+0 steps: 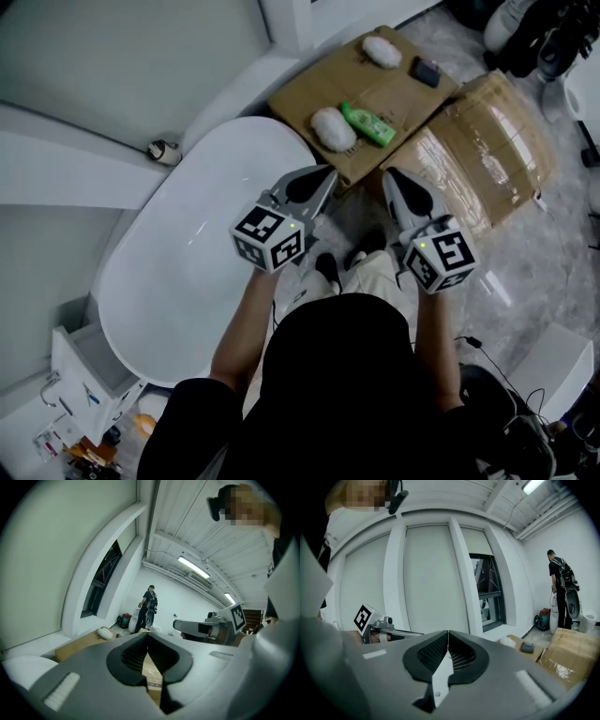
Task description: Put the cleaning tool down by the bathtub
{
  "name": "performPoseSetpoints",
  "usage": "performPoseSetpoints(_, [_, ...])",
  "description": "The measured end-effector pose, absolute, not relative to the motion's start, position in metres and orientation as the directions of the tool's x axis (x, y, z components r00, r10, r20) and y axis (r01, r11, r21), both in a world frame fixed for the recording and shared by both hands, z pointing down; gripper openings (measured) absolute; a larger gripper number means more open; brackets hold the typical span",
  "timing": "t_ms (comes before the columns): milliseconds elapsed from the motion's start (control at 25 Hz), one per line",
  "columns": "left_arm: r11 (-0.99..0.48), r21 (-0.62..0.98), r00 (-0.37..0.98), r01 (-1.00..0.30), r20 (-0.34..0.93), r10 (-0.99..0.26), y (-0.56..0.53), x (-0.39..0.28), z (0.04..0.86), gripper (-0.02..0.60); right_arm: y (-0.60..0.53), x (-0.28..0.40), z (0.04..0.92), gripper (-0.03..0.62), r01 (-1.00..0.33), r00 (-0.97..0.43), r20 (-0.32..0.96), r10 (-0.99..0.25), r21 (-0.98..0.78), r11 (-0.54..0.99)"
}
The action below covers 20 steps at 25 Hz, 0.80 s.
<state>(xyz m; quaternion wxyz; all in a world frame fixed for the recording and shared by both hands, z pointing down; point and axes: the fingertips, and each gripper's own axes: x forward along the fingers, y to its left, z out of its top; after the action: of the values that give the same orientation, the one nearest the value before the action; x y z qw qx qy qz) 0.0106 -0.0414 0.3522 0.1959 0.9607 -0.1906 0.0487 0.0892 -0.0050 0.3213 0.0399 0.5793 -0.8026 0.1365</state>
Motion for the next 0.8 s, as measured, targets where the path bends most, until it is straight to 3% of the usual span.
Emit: performPoseSetpoints(800, [-0.873, 0.213, 0.898, -0.439, 0.122, -0.422, -0.036, 0.003, 0.282, -0.005, 0.013, 0.08, 0.263, 0.008, -0.949, -0.314, 0.125, -0.941, -0.074, 0.307])
